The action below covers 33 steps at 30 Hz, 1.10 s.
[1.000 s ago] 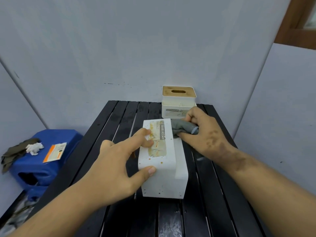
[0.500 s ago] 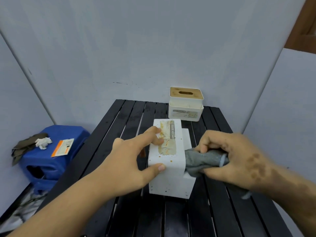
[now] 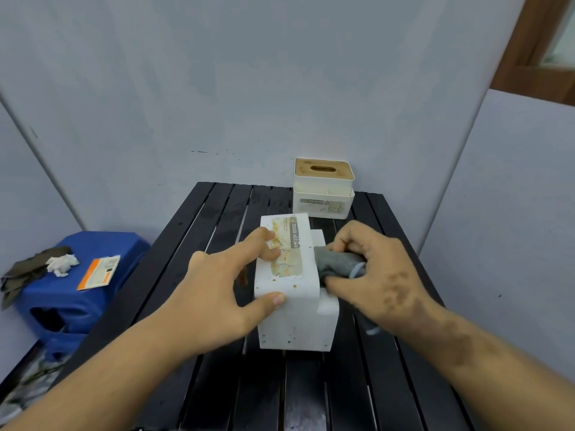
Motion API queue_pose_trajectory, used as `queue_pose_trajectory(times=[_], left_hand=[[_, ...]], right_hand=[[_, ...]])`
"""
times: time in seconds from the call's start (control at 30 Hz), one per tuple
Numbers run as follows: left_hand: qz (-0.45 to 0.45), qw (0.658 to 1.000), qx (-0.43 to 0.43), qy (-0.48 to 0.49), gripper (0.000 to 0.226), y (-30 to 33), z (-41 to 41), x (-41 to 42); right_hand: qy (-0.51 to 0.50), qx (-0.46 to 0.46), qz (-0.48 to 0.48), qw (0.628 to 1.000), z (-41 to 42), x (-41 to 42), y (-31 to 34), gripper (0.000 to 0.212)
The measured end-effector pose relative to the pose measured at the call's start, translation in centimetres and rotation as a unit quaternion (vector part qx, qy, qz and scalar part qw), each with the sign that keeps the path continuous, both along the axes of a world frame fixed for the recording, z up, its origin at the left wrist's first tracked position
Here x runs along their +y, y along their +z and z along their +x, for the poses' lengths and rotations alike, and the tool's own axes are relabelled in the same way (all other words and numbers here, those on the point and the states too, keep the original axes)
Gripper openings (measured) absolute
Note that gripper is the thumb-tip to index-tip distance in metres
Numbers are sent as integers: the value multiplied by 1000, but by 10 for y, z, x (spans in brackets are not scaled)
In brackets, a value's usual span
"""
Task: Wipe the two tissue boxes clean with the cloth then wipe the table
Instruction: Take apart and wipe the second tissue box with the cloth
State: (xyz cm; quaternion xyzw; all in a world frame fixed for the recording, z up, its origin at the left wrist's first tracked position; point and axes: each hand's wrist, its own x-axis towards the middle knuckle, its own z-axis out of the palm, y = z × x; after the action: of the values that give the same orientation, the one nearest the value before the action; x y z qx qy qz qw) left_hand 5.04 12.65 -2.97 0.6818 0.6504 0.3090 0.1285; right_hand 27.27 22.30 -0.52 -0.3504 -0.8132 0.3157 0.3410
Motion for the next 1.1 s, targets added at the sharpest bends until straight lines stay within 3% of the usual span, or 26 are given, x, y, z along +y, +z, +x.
queue_pose_trajectory(times=[0.17, 0.27, 0.53, 0.7, 0.77, 0.87, 1.0, 1.1], left_hand=[[-1, 999, 31, 13, 62, 1, 1, -3], [-4, 1000, 25, 7, 60, 2, 0, -2], [2, 1000, -9, -19, 62, 2, -2, 0], [0, 1000, -13, -25, 63, 2, -3, 1], [1, 1000, -11, -25, 62, 1, -3, 1], [4, 1000, -14, -26, 58, 0, -4, 2], [3, 998, -30, -54, 56, 2, -4, 4], [2, 998, -45, -47, 56, 0, -6, 4]], right_hand=[[111, -101, -80, 985, 23, 4, 24, 34], [159, -172, -81, 969, 37, 7, 35, 32], [181, -211, -1, 960, 32, -8, 33, 34], [188, -270, -52, 943, 46, 6, 56, 31], [132, -250, -32, 959, 51, 15, 64, 30], [12, -137, 35, 990, 38, 19, 59, 30], [28, -46, 45, 997, -4, 11, 33, 31], [-47, 3, 9, 999, -21, 29, 24, 31]])
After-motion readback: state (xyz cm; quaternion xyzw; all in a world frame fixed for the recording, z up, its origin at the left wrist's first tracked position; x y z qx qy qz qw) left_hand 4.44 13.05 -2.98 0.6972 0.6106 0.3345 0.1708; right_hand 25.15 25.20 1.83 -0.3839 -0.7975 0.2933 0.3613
